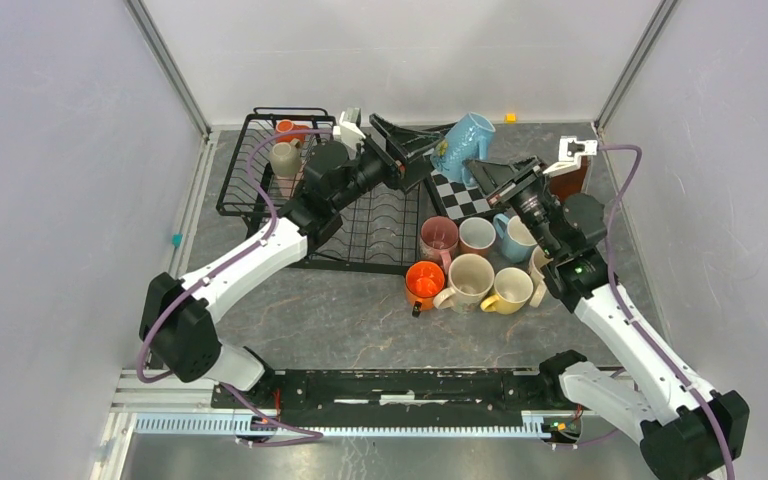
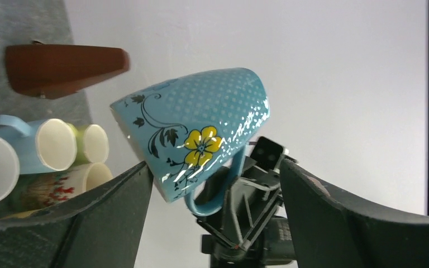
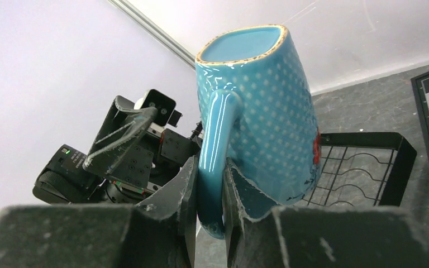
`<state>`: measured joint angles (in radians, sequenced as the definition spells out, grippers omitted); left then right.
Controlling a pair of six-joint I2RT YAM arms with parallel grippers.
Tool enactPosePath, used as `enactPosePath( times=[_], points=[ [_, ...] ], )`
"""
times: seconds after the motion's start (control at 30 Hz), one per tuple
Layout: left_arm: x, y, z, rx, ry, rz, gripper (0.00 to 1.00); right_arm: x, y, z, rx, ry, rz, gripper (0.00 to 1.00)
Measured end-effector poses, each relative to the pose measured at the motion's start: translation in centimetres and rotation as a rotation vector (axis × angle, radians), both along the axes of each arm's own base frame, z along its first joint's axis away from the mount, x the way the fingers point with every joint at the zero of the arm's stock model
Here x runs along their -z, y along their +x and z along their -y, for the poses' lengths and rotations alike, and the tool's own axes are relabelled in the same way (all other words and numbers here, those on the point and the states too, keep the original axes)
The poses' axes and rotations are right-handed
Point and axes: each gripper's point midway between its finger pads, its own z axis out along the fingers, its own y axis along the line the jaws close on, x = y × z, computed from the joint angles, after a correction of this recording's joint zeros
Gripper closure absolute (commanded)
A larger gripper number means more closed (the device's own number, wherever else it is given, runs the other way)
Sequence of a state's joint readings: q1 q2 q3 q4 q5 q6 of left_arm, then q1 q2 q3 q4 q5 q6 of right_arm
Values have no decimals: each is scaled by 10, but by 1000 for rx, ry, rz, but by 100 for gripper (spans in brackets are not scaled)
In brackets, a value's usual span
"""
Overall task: Unload the cups from the dish rack
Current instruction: Place the cup at the center of the board.
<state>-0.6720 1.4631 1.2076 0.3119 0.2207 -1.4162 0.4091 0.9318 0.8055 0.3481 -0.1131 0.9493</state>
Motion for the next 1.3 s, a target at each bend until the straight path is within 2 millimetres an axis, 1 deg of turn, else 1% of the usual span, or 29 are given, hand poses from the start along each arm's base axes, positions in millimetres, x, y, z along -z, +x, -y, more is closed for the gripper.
enactPosePath(
  times=[0.07, 0.23, 0.33, 0.4, 0.5, 0.57, 0.63, 0.77, 0.87, 0.97, 1.07, 1.13, 1.2, 1.27, 1.3],
  points=[
    [-10, -2, 0, 10, -43, 7, 19, -2, -1, 1, -8, 24, 4, 100],
    [-28, -6, 5, 40, -137, 8, 26, -18, -7, 4, -34, 102, 63, 100],
    [-34, -12, 13, 72, -184, 3, 31, -20, -12, 2, -66, 145, 79, 100],
    [-35, -17, 19, 91, -203, 1, 37, -19, -15, 1, -85, 178, 82, 100],
    [-35, -18, 25, 105, -231, -14, 49, -20, -18, 3, -103, 227, 91, 100],
    [-36, -18, 27, 109, -250, -23, 58, -20, -20, 5, -109, 255, 96, 100],
    [-38, -19, 29, 114, -266, -24, 72, -24, -23, 6, -114, 278, 106, 100],
    [-54, -26, 29, 127, -313, 27, 97, -29, -31, 10, -132, 346, 93, 100],
    [-66, -32, 29, 140, -343, 76, 98, -32, -36, 10, -151, 385, 79, 100],
    [-67, -34, 31, 146, -345, 86, 98, -33, -38, 12, -150, 389, 74, 99],
    [-66, -35, 33, 149, -333, 95, 98, -29, -39, 13, -137, 368, 61, 89],
    [-63, -35, 35, 151, -309, 103, 98, -24, -38, 14, -120, 338, 43, 79],
    [-61, -35, 37, 151, -284, 117, 98, -20, -38, 14, -106, 310, 31, 65],
    [-59, -36, 39, 153, -265, 122, 98, -16, -39, 16, -87, 267, 29, 45],
    [-57, -35, 40, 148, -255, 108, 98, -11, -38, 16, -74, 225, 31, 37]
  ],
)
